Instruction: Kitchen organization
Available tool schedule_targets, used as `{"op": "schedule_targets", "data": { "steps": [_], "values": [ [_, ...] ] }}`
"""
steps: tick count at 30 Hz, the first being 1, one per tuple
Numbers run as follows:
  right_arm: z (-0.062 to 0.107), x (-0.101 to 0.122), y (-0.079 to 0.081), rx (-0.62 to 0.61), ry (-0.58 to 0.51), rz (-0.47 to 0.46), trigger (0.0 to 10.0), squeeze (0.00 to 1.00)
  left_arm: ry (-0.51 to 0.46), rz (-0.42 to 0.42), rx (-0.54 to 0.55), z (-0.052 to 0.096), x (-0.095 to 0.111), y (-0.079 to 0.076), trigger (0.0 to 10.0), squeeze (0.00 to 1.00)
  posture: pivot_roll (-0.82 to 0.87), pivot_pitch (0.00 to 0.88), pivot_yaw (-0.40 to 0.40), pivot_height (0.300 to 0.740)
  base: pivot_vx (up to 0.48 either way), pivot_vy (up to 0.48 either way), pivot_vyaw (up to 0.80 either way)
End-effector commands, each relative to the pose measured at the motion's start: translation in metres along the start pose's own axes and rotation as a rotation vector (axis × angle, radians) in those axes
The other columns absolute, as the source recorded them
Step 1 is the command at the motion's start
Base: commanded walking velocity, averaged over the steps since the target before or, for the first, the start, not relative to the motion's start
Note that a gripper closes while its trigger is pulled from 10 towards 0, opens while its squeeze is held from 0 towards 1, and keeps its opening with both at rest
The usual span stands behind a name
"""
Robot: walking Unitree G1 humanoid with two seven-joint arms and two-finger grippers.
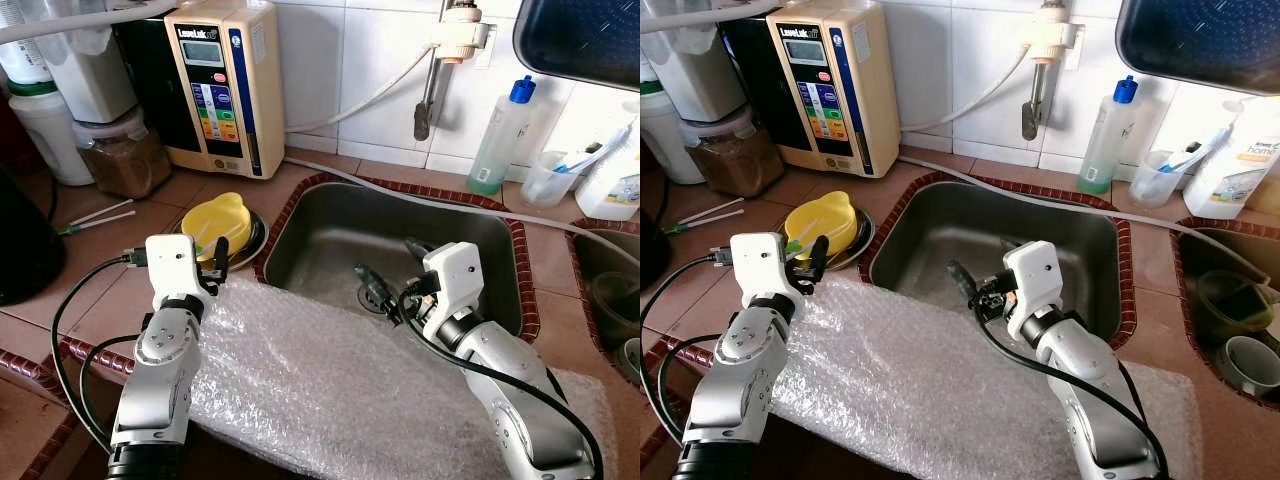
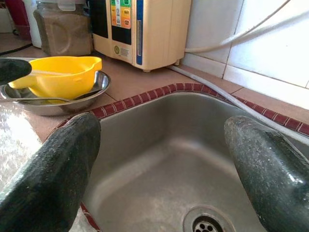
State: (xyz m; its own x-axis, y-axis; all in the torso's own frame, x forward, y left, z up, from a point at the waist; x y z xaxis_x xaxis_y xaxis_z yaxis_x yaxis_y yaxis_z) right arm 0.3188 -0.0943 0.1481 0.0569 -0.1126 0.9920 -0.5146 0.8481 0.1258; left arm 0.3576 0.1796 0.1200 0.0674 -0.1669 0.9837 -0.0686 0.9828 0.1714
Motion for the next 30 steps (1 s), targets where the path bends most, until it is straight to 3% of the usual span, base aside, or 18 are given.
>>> {"op": "schedule_targets", "data": {
  "steps": [1, 8, 14, 30],
  "values": [
    [0.001, 0.006, 0.005, 0.023, -0.012, 0.003, 10.0, 0.00, 0.007, 0.004, 0.002, -0.001, -0.002, 0.000, 0.0, 0.00, 0.03, 0.000, 0.035, 0.740, 0.000, 0.000, 0.00],
    [0.001, 0.005, 0.009, 0.060, -0.001, -0.020, 10.0, 0.00, -0.009, -0.001, 0.014, -0.002, 0.003, 0.003, 0.0, 0.00, 0.04, 0.000, 0.035, 0.740, 0.000, 0.000, 0.00],
    [0.002, 0.001, 0.023, 0.142, 0.023, -0.044, 10.0, 0.00, 0.001, -0.011, 0.021, -0.001, 0.004, 0.004, 0.0, 0.00, 0.04, 0.000, 0.037, 0.740, 0.000, 0.000, 0.00],
    [0.003, 0.003, 0.024, 0.179, 0.022, -0.046, 10.0, 0.00, -0.026, -0.022, 0.032, -0.002, 0.014, 0.001, 0.0, 0.00, 0.04, 0.000, 0.032, 0.740, 0.000, 0.000, 0.00]
  ]
}}
Point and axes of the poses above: a point about 5 cm out from each wrist's last joint towards the gripper, its own z axis pointing back from the gripper into the wrist, its own x axis along the axis of the wrist's last joint, y = z × x, the point moved 6 cm from there along -z, pointing out of the wrist towards the gripper, and after that the axes turned 11 degrees about -z, right-handed, at the moved point
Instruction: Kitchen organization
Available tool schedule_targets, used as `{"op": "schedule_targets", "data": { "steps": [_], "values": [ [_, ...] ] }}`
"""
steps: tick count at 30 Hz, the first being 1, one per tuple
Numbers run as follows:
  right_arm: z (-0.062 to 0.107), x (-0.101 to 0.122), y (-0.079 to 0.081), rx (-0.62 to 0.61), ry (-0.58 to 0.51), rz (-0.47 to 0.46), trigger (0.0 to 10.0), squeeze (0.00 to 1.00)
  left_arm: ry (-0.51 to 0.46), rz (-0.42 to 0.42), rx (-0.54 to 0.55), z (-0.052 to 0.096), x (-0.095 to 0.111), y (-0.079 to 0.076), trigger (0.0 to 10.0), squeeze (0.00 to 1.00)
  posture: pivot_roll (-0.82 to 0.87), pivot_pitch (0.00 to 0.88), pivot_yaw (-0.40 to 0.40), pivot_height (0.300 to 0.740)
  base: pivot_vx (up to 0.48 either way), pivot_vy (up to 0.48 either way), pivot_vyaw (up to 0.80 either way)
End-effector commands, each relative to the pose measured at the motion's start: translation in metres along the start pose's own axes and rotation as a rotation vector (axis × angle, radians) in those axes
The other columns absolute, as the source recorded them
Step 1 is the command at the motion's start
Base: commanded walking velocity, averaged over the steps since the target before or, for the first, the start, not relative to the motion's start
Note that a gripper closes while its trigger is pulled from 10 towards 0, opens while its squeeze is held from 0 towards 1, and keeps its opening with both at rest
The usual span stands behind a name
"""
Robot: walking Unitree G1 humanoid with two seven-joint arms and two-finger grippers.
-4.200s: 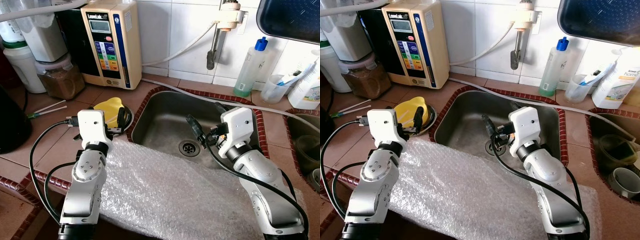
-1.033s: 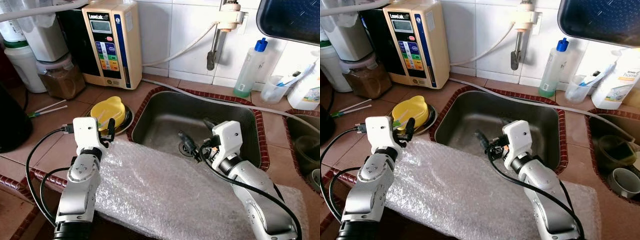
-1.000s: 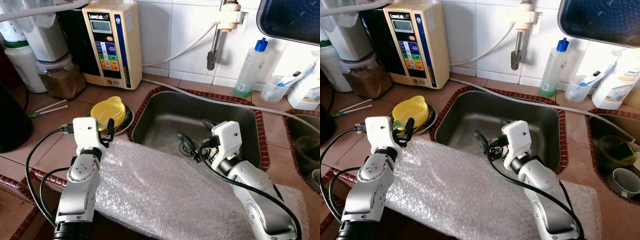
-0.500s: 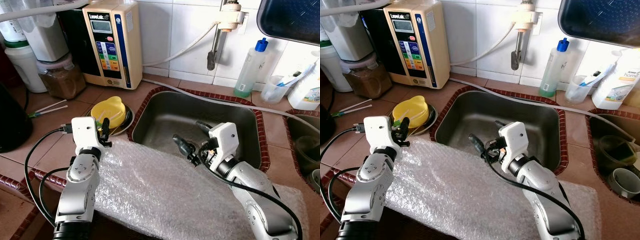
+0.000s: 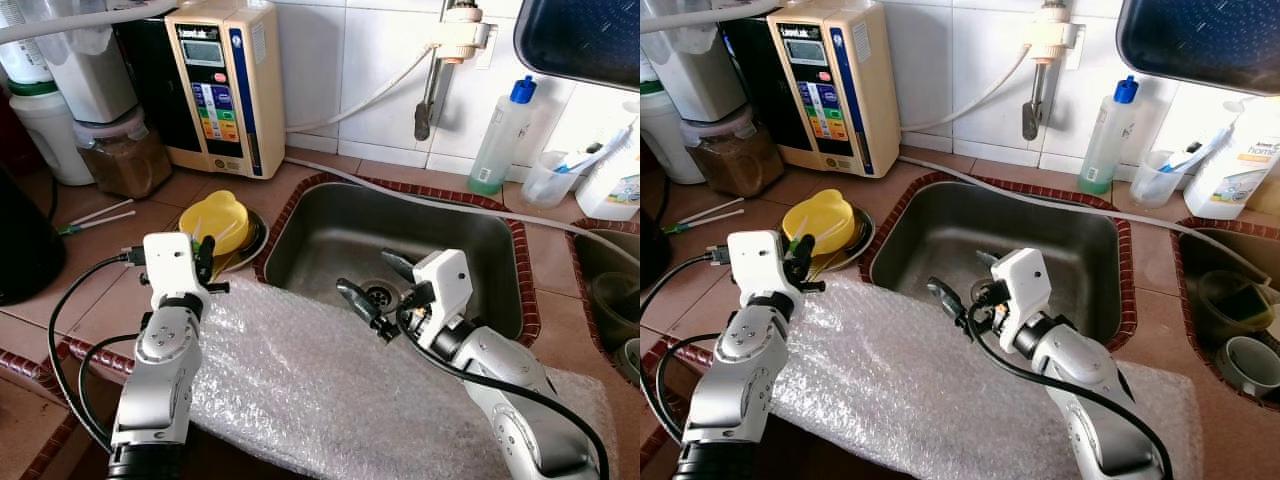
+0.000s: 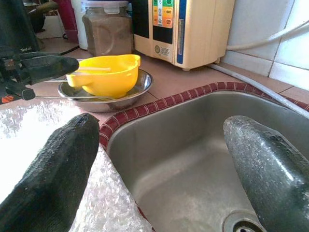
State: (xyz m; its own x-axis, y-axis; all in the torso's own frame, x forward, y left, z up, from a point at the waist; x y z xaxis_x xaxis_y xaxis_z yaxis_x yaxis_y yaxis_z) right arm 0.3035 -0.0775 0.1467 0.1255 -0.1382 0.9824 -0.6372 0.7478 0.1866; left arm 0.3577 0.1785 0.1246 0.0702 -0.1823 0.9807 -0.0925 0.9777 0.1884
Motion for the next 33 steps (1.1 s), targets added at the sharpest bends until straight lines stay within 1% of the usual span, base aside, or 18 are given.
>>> {"op": "schedule_targets", "data": {
  "steps": [1, 3, 5, 7, 11, 13, 17, 22, 27, 29, 31, 33],
  "values": [
    [-0.002, 0.007, 0.002, 0.019, -0.015, 0.021, 10.0, 0.00, -0.035, -0.006, 0.010, -0.003, 0.011, 0.000, 0.0, 0.00, 0.04, 0.000, 0.032, 0.740, 0.000, 0.000, 0.00],
    [-0.001, 0.008, 0.000, 0.009, -0.019, 0.029, 10.0, 0.00, -0.060, -0.016, 0.007, -0.005, 0.018, -0.003, 0.0, 0.00, 0.04, 0.000, 0.032, 0.740, 0.000, 0.000, 0.00],
    [-0.002, 0.011, -0.006, -0.023, -0.031, 0.037, 10.0, 0.00, -0.132, -0.063, -0.009, -0.005, 0.034, -0.008, 0.0, 0.00, 0.03, 0.000, 0.030, 0.740, 0.000, 0.000, 0.00],
    [-0.002, 0.011, -0.007, -0.024, -0.032, 0.037, 10.0, 0.00, -0.147, -0.071, -0.011, -0.005, 0.037, -0.009, 0.0, 0.00, 0.03, 0.000, 0.030, 0.740, 0.000, 0.000, 0.00],
    [-0.003, 0.015, -0.005, -0.015, -0.042, 0.033, 10.0, 0.00, -0.210, -0.096, -0.021, -0.005, 0.052, -0.015, 0.0, 0.00, 0.03, 0.000, 0.030, 0.740, 0.000, 0.000, 0.00],
    [-0.005, 0.015, -0.001, 0.019, -0.040, 0.023, 10.0, 0.00, -0.232, -0.106, -0.030, -0.006, 0.057, -0.018, 0.0, 0.00, 0.03, 0.000, 0.030, 0.740, 0.000, 0.000, 0.00],
    [-0.006, 0.016, 0.009, 0.082, -0.036, -0.016, 10.0, 0.00, -0.231, -0.100, -0.032, -0.007, 0.057, -0.020, 0.0, 0.00, 0.03, 0.000, 0.030, 0.740, 0.000, 0.000, 0.00],
    [-0.006, 0.018, 0.013, 0.117, -0.041, 0.006, 10.0, 0.00, -0.228, -0.097, -0.027, -0.007, 0.055, -0.019, 0.0, 0.00, 0.03, 0.000, 0.021, 0.740, 0.000, 0.000, 0.00],
    [-0.004, 0.016, 0.019, 0.168, -0.018, 0.000, 10.0, 0.00, -0.227, -0.092, -0.025, -0.007, 0.054, -0.021, 0.0, 0.00, 0.03, 0.000, 0.019, 0.740, 0.000, 0.000, 0.00],
    [-0.004, 0.016, 0.019, 0.170, -0.016, -0.001, 10.0, 0.00, -0.230, -0.091, -0.027, -0.007, 0.054, -0.022, 0.0, 0.00, 0.03, 0.000, 0.018, 0.740, 0.000, 0.000, 0.00],
    [-0.004, 0.016, 0.019, 0.171, -0.015, -0.003, 10.0, 0.00, -0.241, -0.092, -0.030, -0.007, 0.057, -0.023, 0.0, 0.00, 0.03, 0.000, 0.018, 0.740, 0.000, 0.000, 0.00],
    [-0.003, 0.016, 0.017, 0.166, -0.013, -0.005, 10.0, 0.00, -0.294, -0.087, -0.055, -0.004, 0.068, -0.030, 0.0, 0.00, 0.03, 0.000, 0.018, 0.740, 0.000, 0.000, 0.00]
  ]
}}
Point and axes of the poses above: a point about 5 cm out from each wrist's last joint towards the gripper, its own z axis pointing back from the gripper into the wrist, its own x axis along the axis of the wrist's last joint, y = z × x, the point moved 6 cm from there along -z, pointing out of the wrist towards the gripper, and after that the axes turned 11 degrees about -z, right-handed, at the moved point
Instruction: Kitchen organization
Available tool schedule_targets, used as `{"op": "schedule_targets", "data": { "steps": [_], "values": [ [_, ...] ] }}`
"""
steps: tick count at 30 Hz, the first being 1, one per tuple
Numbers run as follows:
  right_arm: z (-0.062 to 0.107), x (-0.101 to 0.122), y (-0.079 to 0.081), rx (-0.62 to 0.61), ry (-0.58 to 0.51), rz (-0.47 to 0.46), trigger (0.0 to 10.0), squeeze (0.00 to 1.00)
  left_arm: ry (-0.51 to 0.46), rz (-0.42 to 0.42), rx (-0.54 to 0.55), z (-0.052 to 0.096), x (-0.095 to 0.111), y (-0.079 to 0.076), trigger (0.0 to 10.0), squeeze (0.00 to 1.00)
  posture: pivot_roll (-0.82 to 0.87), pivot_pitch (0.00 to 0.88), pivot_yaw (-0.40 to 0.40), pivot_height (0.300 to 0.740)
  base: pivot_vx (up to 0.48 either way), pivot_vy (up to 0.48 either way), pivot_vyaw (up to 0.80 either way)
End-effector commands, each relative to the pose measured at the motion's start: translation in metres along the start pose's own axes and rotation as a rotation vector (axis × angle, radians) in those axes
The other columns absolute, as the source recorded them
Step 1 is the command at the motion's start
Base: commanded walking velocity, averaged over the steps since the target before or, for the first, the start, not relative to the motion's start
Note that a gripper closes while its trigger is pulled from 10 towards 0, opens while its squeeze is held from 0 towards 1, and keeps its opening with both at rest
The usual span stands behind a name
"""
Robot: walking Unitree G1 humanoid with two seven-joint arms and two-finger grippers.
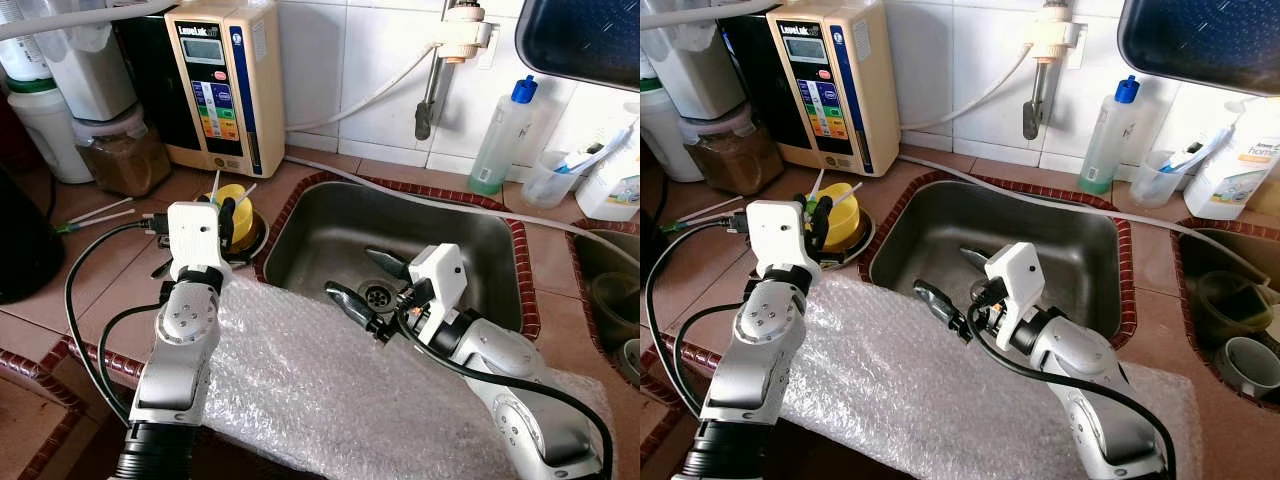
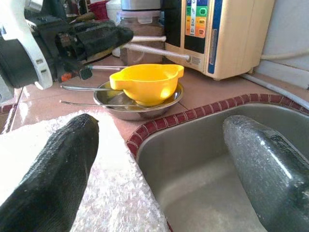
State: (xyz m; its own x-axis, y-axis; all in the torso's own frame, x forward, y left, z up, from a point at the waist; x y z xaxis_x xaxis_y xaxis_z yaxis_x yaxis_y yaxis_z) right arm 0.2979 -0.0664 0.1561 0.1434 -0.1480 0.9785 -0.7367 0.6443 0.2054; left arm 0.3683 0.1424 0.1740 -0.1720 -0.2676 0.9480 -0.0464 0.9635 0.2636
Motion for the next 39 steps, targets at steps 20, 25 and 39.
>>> {"op": "schedule_targets", "data": {
  "steps": [20, 25, 39],
  "values": [
    [0.002, 0.044, -0.081, -0.344, -0.199, -0.060, 10.0, 0.00, -0.240, 0.305, -0.498, 0.004, 0.067, -0.115, 0.0, 0.00, 0.01, 0.000, 0.023, 0.740, 0.000, 0.000, 0.00],
    [0.006, 0.056, -0.097, -0.405, -0.332, -0.290, 10.0, 0.00, -0.286, 0.328, -0.564, 0.008, 0.073, -0.124, 0.0, 0.00, 0.01, 0.000, 0.018, 0.740, 0.000, 0.000, 0.00],
    [-0.015, 0.048, -0.083, -0.311, -0.402, -0.707, 10.0, 0.00, -0.289, 0.330, -0.542, 0.004, 0.068, -0.123, 0.0, 0.00, 0.02, 0.000, 0.008, 0.740, 0.000, 0.000, 0.00]
  ]
}}
Point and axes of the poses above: a point about 5 cm out from each wrist's last joint towards the gripper, its own z axis pointing back from the gripper into the wrist, its own x axis along the axis of the wrist's last joint, y = z × x, the point moved 6 cm from there along -z, pointing out of the wrist towards the gripper, and after that the axes turned 11 degrees about -z, right-handed, at the moved point
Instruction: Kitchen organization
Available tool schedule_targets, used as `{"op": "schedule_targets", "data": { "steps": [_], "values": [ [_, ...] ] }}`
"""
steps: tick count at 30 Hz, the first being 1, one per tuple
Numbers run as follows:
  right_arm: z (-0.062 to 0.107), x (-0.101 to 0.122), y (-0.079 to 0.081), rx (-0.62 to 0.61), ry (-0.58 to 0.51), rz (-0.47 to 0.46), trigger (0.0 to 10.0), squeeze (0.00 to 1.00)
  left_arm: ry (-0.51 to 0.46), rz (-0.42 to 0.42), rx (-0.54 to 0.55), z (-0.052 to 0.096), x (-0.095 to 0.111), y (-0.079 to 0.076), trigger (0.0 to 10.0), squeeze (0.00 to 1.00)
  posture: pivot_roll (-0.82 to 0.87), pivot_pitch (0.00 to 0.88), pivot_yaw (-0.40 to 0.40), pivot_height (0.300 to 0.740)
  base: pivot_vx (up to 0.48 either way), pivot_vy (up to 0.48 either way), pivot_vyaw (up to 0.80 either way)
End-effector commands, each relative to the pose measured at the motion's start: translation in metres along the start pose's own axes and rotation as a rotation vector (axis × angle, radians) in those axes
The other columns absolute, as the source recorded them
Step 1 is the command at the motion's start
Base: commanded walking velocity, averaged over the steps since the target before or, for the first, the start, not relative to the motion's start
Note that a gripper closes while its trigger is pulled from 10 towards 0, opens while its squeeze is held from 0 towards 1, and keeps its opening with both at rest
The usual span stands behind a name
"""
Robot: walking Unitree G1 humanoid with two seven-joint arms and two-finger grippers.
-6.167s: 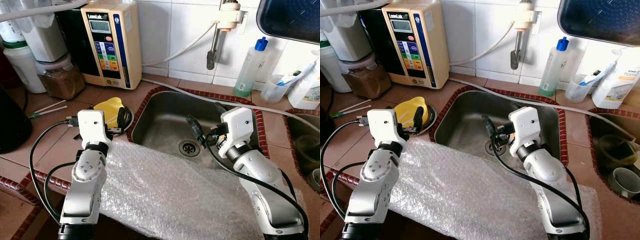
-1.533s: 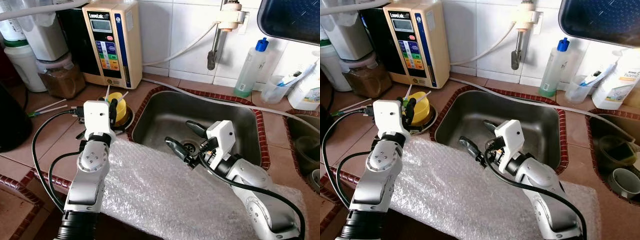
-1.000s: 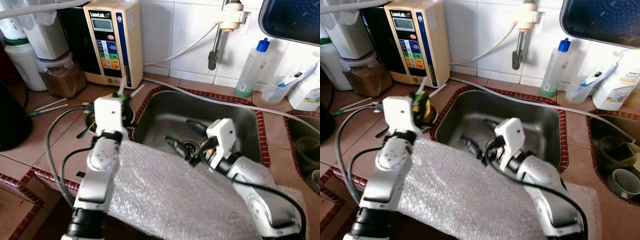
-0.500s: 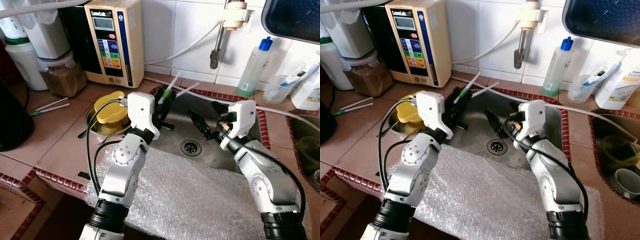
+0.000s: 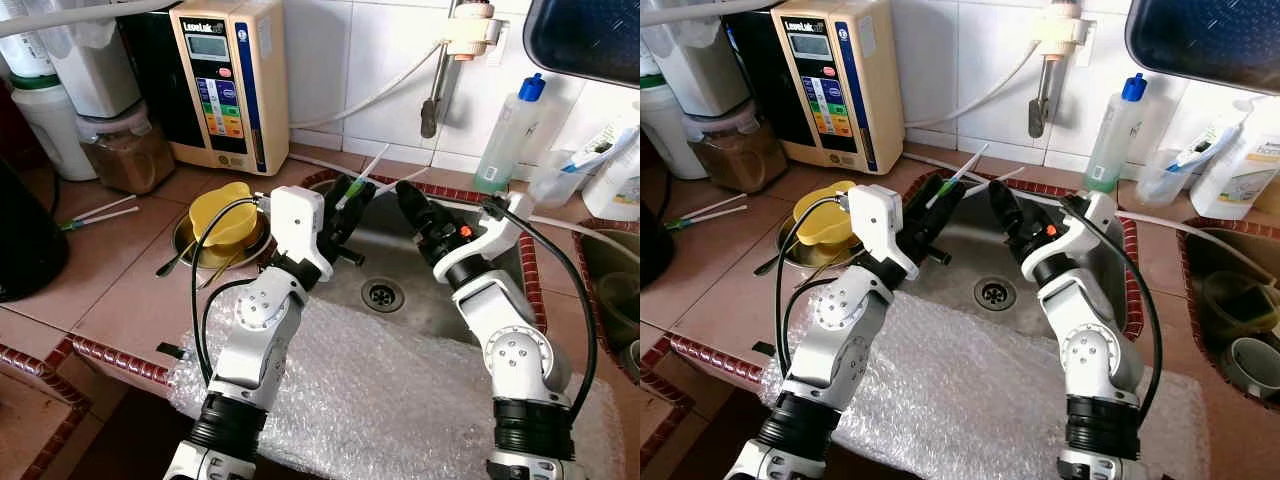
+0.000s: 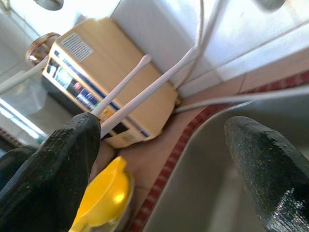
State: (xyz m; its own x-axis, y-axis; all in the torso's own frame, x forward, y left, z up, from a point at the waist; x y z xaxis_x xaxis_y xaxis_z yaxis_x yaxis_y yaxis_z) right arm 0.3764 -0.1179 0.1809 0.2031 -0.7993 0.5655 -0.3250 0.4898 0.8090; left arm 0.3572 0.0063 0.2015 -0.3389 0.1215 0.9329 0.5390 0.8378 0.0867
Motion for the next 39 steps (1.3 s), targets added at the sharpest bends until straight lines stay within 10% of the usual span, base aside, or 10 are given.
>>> {"op": "schedule_targets", "data": {
  "steps": [1, 19, 20, 39],
  "values": [
    [-0.001, 0.001, 0.006, 0.027, 0.001, -0.034, 10.0, 0.00, -0.012, -0.006, -0.001, -0.003, 0.003, 0.001, 0.0, 0.00, 0.02, 0.000, 0.009, 0.740, 0.000, 0.000, 0.00],
    [-0.029, -0.007, 0.006, 0.021, -0.040, -0.239, 9.6, 0.00, -0.013, -0.014, -0.042, -0.002, 0.000, -0.005, 0.0, 0.00, 0.04, 0.000, 0.022, 0.740, 0.000, 0.000, 0.00],
    [-0.030, -0.006, 0.005, 0.019, -0.048, -0.249, 0.0, 0.00, -0.009, -0.015, -0.044, -0.001, -0.001, -0.004, 0.0, 0.00, 0.04, 0.000, 0.023, 0.740, 0.000, 0.000, 0.00],
    [-0.039, -0.007, -0.007, -0.019, -0.082, -0.295, 0.0, 0.00, 0.022, -0.006, -0.044, 0.005, -0.012, -0.001, 0.0, 0.00, 0.04, 0.000, 0.025, 0.740, 0.000, 0.000, 0.00]
  ]
}}
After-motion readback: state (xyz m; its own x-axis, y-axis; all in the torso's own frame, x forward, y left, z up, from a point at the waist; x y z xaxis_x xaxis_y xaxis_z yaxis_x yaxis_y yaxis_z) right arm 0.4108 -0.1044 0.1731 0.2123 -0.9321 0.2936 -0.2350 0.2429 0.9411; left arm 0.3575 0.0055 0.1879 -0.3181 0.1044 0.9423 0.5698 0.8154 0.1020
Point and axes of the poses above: a point about 5 cm out from each wrist's last joint towards the gripper, its own z axis pointing back from the gripper into the wrist, its own x axis along the axis of the wrist's last joint, y = z × x, the point moved 6 cm from there along -z, pointing out of the wrist towards the gripper, and after that the axes turned 11 degrees about -z, right-handed, at the moved point
